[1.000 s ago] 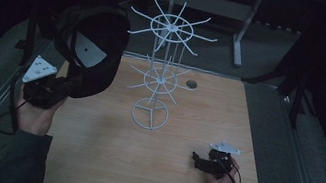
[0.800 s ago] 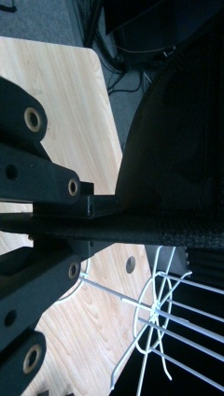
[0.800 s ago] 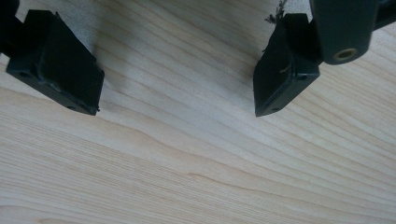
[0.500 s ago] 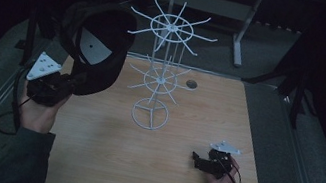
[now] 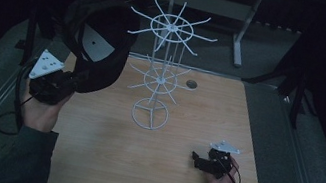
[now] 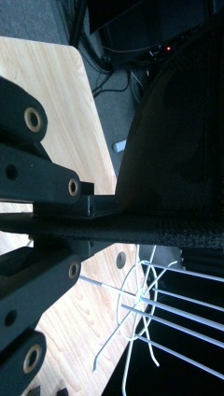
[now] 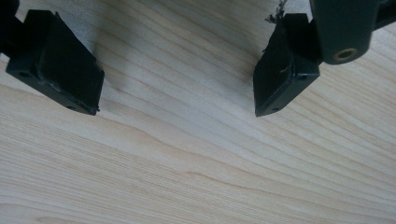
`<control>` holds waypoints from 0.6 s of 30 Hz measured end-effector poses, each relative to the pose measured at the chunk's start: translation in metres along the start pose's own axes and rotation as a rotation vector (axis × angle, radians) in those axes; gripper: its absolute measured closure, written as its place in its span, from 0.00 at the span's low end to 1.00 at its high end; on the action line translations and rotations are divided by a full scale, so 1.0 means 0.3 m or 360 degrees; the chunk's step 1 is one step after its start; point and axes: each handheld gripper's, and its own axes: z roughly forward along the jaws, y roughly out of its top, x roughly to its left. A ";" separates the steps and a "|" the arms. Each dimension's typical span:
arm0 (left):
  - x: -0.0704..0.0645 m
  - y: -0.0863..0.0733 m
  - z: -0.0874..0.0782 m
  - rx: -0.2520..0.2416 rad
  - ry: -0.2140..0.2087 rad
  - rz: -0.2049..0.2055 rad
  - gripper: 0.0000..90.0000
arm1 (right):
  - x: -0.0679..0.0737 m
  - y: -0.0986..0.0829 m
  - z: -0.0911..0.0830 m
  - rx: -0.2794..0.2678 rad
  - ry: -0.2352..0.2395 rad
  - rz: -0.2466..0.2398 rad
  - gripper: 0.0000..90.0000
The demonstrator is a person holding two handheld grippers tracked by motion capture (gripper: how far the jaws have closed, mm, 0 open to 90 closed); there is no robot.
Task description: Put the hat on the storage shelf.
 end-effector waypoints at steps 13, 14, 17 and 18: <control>-0.014 0.017 0.011 -0.0003 0.0029 0.0030 0.96 | 0.000 0.000 0.000 0.0001 0.0001 0.0002 0.18; -0.014 0.018 0.013 0.0001 0.0037 0.0035 0.96 | 0.000 0.000 0.000 0.0002 0.0002 0.0001 0.18; -0.011 0.022 0.018 0.0005 0.0044 0.0025 0.96 | 0.000 0.000 0.000 0.0003 0.0002 0.0001 0.18; -0.009 0.022 0.021 0.0005 0.0045 0.0023 0.96 | 0.000 0.000 0.000 0.0003 0.0002 0.0001 0.18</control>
